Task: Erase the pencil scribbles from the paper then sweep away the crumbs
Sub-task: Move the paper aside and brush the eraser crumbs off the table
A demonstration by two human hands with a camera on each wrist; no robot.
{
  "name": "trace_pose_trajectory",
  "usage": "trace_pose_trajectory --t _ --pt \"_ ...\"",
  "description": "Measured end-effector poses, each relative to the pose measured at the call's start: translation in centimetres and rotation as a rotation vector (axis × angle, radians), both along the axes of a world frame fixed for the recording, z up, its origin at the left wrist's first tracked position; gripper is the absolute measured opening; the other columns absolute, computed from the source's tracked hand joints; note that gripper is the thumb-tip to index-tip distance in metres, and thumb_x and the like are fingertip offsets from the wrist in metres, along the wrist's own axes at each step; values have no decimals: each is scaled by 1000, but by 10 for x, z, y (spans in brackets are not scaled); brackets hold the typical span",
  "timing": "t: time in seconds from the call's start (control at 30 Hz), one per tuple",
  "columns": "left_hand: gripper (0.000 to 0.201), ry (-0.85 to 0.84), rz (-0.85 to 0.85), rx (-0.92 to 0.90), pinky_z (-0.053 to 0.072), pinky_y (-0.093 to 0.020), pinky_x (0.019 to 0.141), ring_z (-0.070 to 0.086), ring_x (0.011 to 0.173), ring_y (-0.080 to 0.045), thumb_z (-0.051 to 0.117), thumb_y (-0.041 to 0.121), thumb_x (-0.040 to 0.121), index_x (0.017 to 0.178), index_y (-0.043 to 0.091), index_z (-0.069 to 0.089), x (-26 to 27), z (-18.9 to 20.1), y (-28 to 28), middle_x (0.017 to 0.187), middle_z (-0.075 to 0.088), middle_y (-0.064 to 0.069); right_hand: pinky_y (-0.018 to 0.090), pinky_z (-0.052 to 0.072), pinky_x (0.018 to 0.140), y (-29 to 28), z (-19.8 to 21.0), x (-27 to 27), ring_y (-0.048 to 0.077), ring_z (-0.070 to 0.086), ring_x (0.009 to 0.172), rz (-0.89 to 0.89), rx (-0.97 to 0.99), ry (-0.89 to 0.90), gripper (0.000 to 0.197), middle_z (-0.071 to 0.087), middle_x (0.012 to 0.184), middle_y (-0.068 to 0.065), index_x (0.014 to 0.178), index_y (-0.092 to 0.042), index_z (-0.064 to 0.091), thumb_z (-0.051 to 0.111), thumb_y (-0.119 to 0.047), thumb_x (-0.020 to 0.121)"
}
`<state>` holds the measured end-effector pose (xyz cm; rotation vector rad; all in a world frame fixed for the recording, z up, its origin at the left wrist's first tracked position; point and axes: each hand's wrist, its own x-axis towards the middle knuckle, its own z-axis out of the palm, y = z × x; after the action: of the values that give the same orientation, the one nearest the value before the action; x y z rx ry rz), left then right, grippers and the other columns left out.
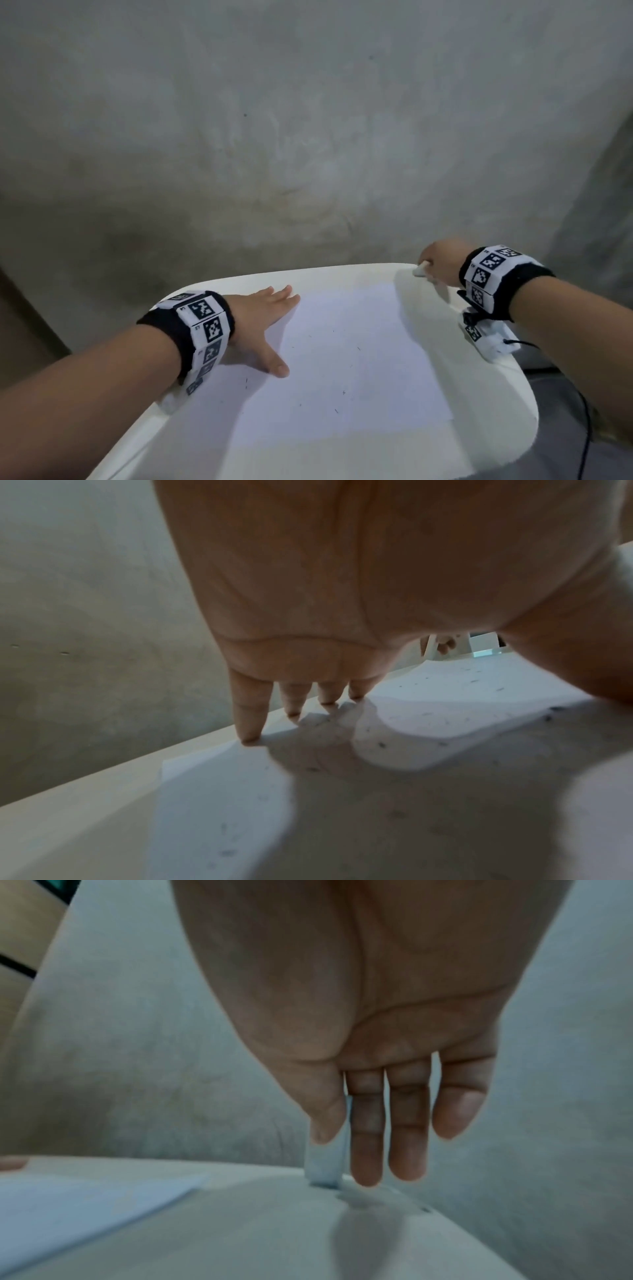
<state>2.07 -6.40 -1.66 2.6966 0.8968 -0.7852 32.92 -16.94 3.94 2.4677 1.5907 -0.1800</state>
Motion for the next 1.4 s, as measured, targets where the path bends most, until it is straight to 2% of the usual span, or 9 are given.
trace_pose_trajectory --t 0.07,0.13,0.23,0.37,0.57,0.83,1.07,1.27,1.4 --pt "127 -11 -12 0 2 -39 121 -19 145 -7 60 82 63 150 33 -19 0 1 0 156 -27 15 27 43 73 -1 -4 -1 27 61 87 13 -35 -2 19 66 90 7 92 -13 69 55 -23 87" --pt "121 -57 -12 -10 2 -33 120 -12 147 -6 57 82 67 152 33 -14 -3 5 1 158 -21 15 27 42 66 -2 -7 -3 28 55 77 53 -106 -43 16 59 77 6 73 -14 59 63 -27 82" --pt "113 -160 37 17 14 -28 118 13 147 -11 55 83 68 154 28 7 -11 12 11 161 7 11 28 44 66 -2 -7 -9 25 54 79 51 -221 -77 30 58 82 1 68 -19 47 70 -36 79" --pt "97 -175 189 109 40 -30 96 45 117 -14 64 79 61 139 29 36 -24 20 30 129 41 9 28 44 88 4 -3 -25 26 57 113 116 -107 -108 39 51 130 6 122 -17 57 61 -36 88" --pt "69 -194 288 67 39 -22 71 52 92 -10 83 57 62 115 29 48 -30 15 43 105 51 10 32 50 88 24 -14 -53 20 61 99 144 -143 67 64 61 114 -5 122 -23 55 78 -47 67" --pt "49 -137 256 49 38 -23 61 50 80 -13 80 51 69 93 19 52 -26 16 41 89 54 9 31 52 84 24 -21 -55 17 62 94 114 -104 78 48 61 107 -11 100 -34 53 77 -45 60" --pt "22 -504 418 13 40 -25 57 53 65 -13 75 23 81 75 21 54 -51 19 46 76 59 3 12 32 28 12 -14 -49 11 46 56 28 257 421 27 55 78 0 99 -11 59 75 -10 77" --pt "23 -1051 648 -229 43 -26 52 50 58 -19 72 -1 81 72 8 53 -79 32 37 62 54 -7 26 51 66 -12 -22 -41 20 67 73 -154 484 1137 25 73 83 4 102 -7 66 75 -8 79" --pt "27 -1202 673 -286 39 -17 42 48 43 -8 69 -7 81 70 8 49 -85 39 29 49 54 3 42 49 96 -28 -29 -45 29 66 96 -166 362 1189 28 71 108 13 111 -4 67 68 1 83"
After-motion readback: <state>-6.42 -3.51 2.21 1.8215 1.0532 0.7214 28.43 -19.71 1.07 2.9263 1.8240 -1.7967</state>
